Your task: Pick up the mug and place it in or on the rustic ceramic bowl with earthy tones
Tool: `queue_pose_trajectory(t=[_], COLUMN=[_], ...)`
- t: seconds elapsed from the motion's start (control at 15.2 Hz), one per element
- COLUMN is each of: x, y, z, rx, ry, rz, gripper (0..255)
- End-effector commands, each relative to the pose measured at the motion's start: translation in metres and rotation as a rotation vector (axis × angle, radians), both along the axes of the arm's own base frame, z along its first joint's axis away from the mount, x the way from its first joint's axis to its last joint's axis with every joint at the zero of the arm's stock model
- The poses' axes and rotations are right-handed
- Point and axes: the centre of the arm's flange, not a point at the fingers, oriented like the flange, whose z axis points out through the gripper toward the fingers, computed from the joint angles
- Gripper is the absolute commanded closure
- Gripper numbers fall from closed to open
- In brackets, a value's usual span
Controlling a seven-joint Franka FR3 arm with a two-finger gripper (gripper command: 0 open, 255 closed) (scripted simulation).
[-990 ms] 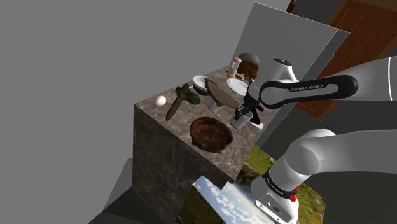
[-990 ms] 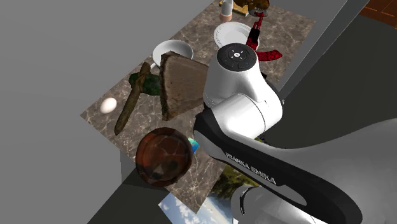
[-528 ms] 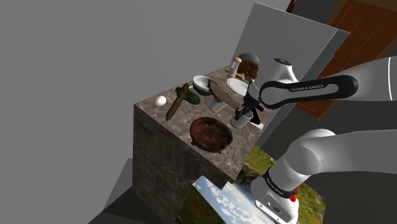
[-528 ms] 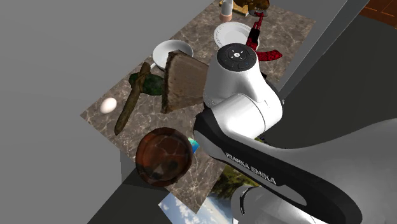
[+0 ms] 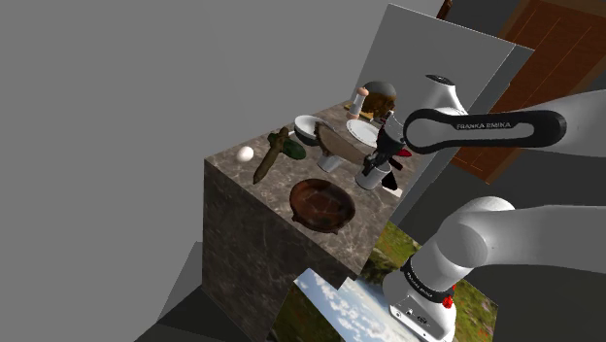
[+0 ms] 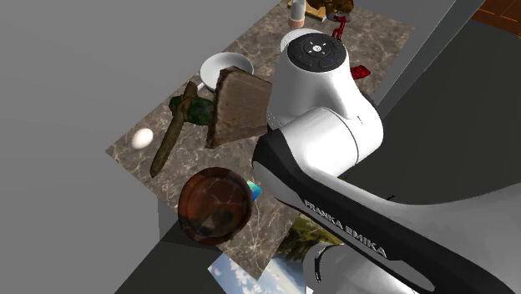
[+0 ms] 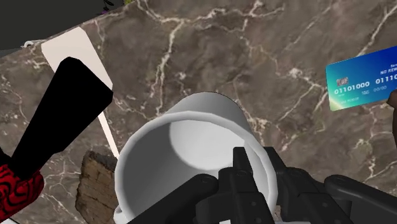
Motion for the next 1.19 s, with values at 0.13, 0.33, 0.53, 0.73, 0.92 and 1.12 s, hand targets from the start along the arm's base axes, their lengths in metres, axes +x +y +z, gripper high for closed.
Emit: queue_pose_trajectory(t=[0.13, 0.33, 0.53, 0.73, 0.92, 1.12], x=[0.001, 0.001, 0.001, 0.001, 0.001, 0.001], y=[-0.001, -0.001, -0.001, -0.001, -0.001, -0.001], z=[0.021, 0.037, 0.053, 0.069, 0.084, 0.100], rx=[0.000, 0.000, 0.000, 0.000, 0.000, 0.000], ry=[0.000, 0.000, 0.000, 0.000, 0.000, 0.000], rz=[0.000, 0.000, 0.000, 0.000, 0.000, 0.000], gripper=[255, 255, 255, 255, 255, 255])
